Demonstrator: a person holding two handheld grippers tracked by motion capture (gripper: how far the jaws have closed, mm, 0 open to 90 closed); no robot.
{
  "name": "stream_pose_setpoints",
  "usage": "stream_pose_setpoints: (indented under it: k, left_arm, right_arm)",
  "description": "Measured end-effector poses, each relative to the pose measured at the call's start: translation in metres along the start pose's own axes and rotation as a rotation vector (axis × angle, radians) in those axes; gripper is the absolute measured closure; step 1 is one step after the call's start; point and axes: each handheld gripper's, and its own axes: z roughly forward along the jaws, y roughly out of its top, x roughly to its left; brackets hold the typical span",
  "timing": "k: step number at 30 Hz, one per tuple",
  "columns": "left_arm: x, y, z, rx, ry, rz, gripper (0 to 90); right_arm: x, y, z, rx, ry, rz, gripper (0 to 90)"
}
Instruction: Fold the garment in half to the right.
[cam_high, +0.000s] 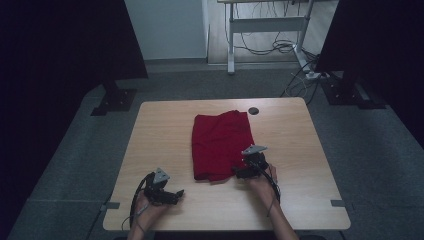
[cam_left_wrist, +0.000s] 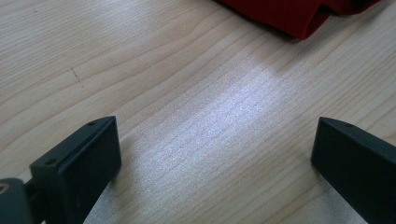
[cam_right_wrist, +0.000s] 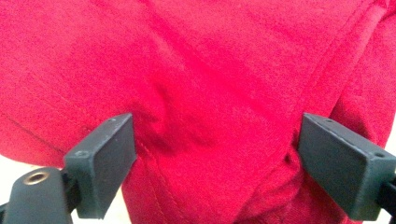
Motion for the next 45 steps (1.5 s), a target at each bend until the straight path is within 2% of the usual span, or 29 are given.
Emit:
stream_pose_setpoints:
  k: [1,8,9,20,23,24,36,40,42,45]
  left_arm:
    - [0.0,0.0,0.0,0.0,0.002,-0.001,2.2]
    - [0.001,0.0,-0.001,-0.004,0.007,-0.005,4.1]
    - [0.0,0.0,-0.001,-0.006,0.007,-0.006,4.1]
    - [0.0,0.0,0.0,-0.004,0.005,-0.004,3.5]
    - [0.0,0.0,0.0,-0.004,0.005,-0.004,3.5]
    - [0.0,0.0,0.0,-0.004,0.005,-0.004,3.5]
    - [0.0,0.0,0.0,-0.004,0.005,-0.004,3.5]
    - [0.0,0.0,0.0,-0.004,0.005,-0.005,3.5]
    - [0.0,0.0,0.0,-0.004,0.005,-0.005,3.5]
    - [0.0,0.0,0.0,-0.004,0.005,-0.005,3.4]
  right_arm:
    - [0.004,0.002,-0.007,-0.003,0.013,-0.024,10.3]
    - [0.005,0.004,-0.016,-0.017,0.033,-0.028,10.3]
    - [0.007,0.005,-0.023,-0.02,0.044,-0.038,10.4]
    - [0.013,-0.001,-0.044,-0.026,0.057,-0.08,8.9]
    - [0.013,-0.002,-0.046,-0.028,0.057,-0.081,8.8]
    - [0.012,-0.004,-0.052,-0.031,0.056,-0.085,8.2]
    - [0.009,-0.016,-0.074,-0.045,0.048,-0.083,7.1]
    - [0.009,-0.017,-0.075,-0.045,0.046,-0.084,7.1]
    - [0.007,-0.025,-0.08,-0.036,0.044,-0.084,7.1]
    - [0.007,-0.027,-0.081,-0.037,0.043,-0.082,7.1]
